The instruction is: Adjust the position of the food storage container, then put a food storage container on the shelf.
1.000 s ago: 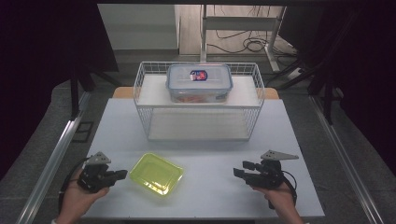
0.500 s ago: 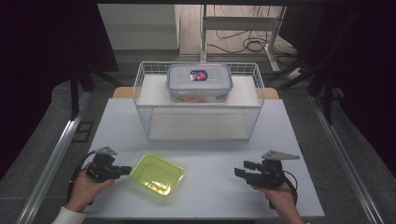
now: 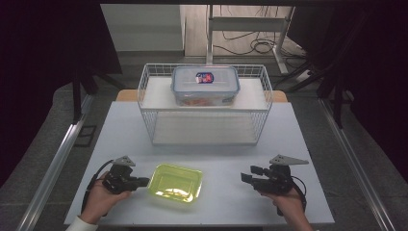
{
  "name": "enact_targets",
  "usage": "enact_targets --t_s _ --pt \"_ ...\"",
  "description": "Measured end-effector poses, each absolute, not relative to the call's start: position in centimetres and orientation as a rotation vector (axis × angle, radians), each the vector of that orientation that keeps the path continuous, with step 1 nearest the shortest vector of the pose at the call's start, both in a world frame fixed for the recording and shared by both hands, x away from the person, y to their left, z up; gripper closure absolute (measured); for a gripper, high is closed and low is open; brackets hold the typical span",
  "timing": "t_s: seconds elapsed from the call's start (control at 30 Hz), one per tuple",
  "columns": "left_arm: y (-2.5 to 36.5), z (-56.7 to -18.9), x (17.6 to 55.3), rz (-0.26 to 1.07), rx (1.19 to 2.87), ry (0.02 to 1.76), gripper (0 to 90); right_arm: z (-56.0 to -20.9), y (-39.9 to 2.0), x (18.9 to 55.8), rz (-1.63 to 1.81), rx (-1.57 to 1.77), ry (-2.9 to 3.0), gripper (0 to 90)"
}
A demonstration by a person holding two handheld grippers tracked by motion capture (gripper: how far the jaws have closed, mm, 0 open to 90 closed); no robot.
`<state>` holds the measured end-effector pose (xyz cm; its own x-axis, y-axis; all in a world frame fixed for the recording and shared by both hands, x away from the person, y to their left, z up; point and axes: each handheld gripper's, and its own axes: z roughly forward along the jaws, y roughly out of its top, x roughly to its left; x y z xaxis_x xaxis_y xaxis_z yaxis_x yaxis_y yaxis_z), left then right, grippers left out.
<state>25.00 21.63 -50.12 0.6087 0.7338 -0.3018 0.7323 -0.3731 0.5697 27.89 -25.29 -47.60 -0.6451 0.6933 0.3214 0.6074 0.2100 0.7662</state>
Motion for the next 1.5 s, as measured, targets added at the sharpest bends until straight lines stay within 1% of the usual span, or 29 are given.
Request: enact_targets --t_s 0.43,0.53,0.63,0.7,0.73,0.8,0.9,0.93,0.97,1.07,1.27,1.5 --pt "16.6 -49.9 24.8 -0.029 2.182 1.070 90.0 -47.7 -25.2 27.9 1.426 1.272 2.377 40.6" --pt "16.3 -49.9 24.8 -0.015 2.186 1.070 89.8 -47.8 -25.2 27.9 1.426 1.278 2.377 40.6" --pt "16.7 -50.0 24.8 -0.002 2.169 1.086 86.4 -47.7 -25.2 27.9 1.432 1.275 2.374 40.6" --pt "17.4 -49.8 24.7 0.027 2.150 1.100 81.4 -47.6 -25.2 27.8 1.435 1.271 2.376 40.6" --pt "17.6 -49.7 24.6 0.038 2.123 1.112 77.2 -47.6 -25.2 27.8 1.435 1.270 2.377 40.6" --pt "18.3 -49.2 24.5 0.050 2.066 1.139 66.3 -47.6 -25.1 27.8 1.434 1.271 2.384 40.3" --pt "19.0 -48.6 24.4 0.050 2.004 1.177 45.3 -47.7 -24.9 27.8 1.435 1.267 2.398 39.8" --pt "19.2 -48.5 24.3 0.048 1.994 1.186 39.4 -47.6 -24.9 27.8 1.435 1.266 2.402 39.5" --pt "19.3 -48.4 24.2 0.039 1.985 1.190 35.2 -47.7 -24.8 27.8 1.434 1.264 2.407 39.2" --pt "19.5 -48.2 24.1 0.009 1.952 1.193 30.7 -47.6 -24.6 27.8 1.430 1.276 2.424 36.8" --pt "19.1 -48.4 23.9 -0.017 1.962 1.192 25.7 -47.2 -23.4 27.5 1.411 1.269 2.452 32.5" --pt "18.6 -48.8 24.3 -0.040 1.954 1.198 26.2 -47.3 -22.0 27.0 1.360 1.247 2.508 32.3"
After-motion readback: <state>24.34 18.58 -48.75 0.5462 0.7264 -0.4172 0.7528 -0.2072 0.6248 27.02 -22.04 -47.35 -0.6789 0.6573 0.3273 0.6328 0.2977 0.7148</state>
